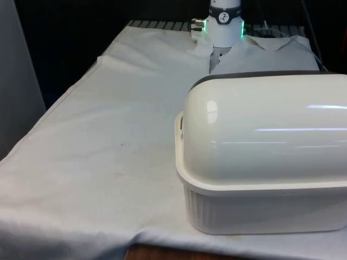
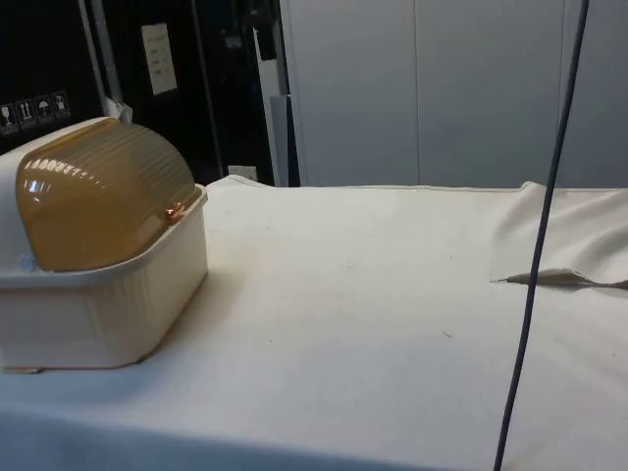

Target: Open the lid, then close it.

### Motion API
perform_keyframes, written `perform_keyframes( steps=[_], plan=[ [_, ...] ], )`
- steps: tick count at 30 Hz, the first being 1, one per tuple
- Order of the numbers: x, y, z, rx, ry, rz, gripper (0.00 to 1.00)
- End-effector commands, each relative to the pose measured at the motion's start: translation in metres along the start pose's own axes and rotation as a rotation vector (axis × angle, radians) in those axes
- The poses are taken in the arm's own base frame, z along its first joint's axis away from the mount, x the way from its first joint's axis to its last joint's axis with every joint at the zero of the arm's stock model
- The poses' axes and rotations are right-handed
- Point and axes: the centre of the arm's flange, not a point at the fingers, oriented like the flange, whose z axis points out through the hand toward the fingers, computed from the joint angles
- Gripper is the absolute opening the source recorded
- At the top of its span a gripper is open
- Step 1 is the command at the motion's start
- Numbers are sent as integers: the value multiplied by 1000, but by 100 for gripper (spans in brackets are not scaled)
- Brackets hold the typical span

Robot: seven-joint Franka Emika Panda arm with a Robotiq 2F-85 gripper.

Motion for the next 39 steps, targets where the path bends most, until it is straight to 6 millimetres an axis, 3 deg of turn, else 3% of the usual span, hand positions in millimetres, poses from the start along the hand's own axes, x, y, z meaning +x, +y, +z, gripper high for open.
perform_keyframes(
  steps=[1, 27, 39],
  plan=[
    [0, -2, 2, -1, -2, 1, 100],
    [-47, -32, 57, 10, 120, -14, 100],
    [-47, -56, 74, 10, 159, -28, 100]
  ],
)
